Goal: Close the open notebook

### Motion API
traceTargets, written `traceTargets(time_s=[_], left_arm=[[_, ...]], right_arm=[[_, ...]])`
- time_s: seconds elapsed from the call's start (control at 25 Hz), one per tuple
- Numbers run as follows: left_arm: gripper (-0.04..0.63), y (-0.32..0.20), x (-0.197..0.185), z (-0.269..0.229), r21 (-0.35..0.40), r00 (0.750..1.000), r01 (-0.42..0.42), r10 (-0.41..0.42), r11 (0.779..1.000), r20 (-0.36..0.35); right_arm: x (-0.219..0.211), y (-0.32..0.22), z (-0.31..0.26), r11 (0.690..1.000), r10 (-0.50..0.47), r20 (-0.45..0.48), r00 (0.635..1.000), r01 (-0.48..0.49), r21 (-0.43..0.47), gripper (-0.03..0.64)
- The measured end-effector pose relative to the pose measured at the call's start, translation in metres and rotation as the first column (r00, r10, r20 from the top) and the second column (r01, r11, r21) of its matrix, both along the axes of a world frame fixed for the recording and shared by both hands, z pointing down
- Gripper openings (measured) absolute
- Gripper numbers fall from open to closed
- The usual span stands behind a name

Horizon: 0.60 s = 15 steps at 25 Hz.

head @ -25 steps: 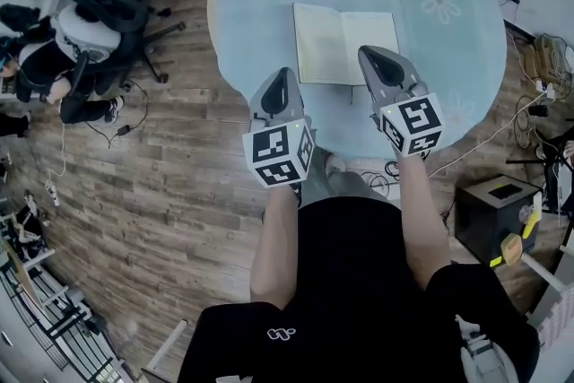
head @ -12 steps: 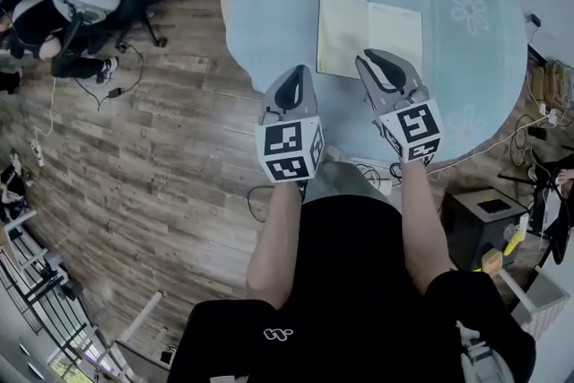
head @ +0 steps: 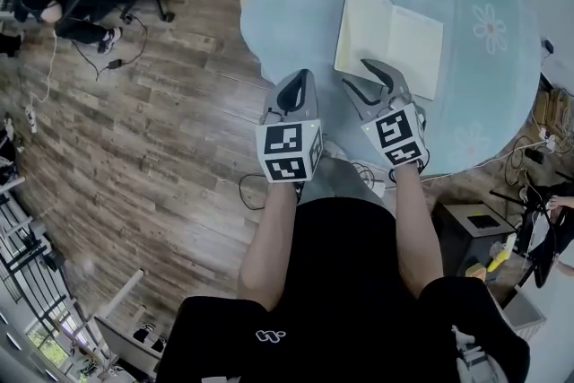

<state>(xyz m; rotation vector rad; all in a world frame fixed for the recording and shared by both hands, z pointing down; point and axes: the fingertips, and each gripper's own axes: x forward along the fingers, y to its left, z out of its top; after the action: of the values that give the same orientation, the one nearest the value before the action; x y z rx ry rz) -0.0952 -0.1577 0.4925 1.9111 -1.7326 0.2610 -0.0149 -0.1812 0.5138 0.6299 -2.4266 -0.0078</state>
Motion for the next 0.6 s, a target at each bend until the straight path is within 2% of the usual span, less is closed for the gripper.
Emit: traceTargets(time_s=[0.08,0.16,0.24,0.36,0.48,0.6], left_arm=[[0.003,0.004,-0.004,0.002,-0.007,1.000,0.007,-0.007,1.000,0.007],[0.003,0.009,-0.009,0.004,-0.011,1.000,0.018,-0.018,1.000,0.015],[0.003,0.014,-0.014,0.005,-0.013,0.999,0.028,-0.028,1.000,0.021],[0.003,0.021,-0.020,0.009,-0.027,0.999,0.034,-0.034,0.999,0.028],[0.003,0.023,-0.024,0.011,-0.032,0.999,0.033,-0.032,0.999,0.030],[0.003,0.022,-0.021,0.008,-0.024,0.999,0.009,-0.008,1.000,0.041]], right_arm=[[-0.001,0.002,0.012,0.998,-0.030,-0.111,0.993,0.036,0.057,0.232],[-0.002,0.002,0.021,0.986,-0.045,-0.235,0.971,0.081,0.144,0.232],[-0.004,0.000,0.027,0.977,-0.027,-0.289,0.957,0.086,0.195,0.232],[-0.005,-0.006,0.033,0.976,0.008,-0.305,0.952,0.059,0.208,0.223],[-0.007,-0.010,0.032,0.978,0.034,-0.286,0.958,0.027,0.208,0.159],[-0.008,-0.009,0.031,0.982,0.051,-0.249,0.967,-0.003,0.191,0.135]])
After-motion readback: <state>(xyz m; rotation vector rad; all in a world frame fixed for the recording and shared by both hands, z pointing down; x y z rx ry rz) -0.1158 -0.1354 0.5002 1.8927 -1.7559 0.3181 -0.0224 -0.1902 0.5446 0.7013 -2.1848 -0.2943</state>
